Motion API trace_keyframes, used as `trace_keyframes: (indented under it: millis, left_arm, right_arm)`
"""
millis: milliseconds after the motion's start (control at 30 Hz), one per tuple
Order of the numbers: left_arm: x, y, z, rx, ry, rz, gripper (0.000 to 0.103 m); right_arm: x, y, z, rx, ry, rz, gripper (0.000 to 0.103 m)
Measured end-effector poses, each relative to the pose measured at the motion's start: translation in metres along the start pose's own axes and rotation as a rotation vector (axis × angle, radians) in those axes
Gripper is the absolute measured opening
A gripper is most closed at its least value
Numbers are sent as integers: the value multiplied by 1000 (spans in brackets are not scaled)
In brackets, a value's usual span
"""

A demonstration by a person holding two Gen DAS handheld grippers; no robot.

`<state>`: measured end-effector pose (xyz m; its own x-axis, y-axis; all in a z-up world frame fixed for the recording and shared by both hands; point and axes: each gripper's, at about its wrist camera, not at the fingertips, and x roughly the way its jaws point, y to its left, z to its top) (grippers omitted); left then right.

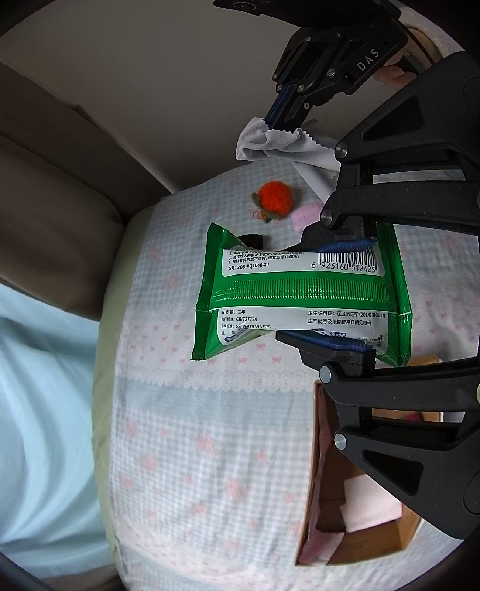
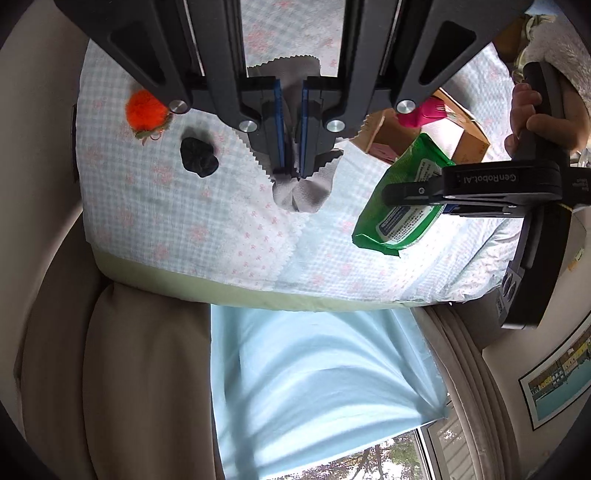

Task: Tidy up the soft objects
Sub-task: 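Lift both items and carry them over the cardboard box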

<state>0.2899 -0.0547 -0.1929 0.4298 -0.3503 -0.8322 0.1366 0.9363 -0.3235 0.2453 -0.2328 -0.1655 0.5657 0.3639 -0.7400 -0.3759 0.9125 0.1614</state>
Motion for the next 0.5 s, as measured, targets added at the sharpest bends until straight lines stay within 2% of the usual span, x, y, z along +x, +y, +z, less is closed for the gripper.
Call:
trace_keyframes:
  millis: [133,267,400,500]
  left_arm:
    - [-61,30,-14,-12,-25,32,32]
    - [-106,72,-32,-17,-24,77,32]
    - [-130,120,-52,-13,13,121,32]
    - [-133,156,-65,2,61,150,32]
  right_arm:
    - [-19,54,9,34,-5,14,7]
    - [-20,106,11,90,-10,28,7]
    - [-2,156,6,160,8,47,7]
    - [22,190,-1,187,38,43,7]
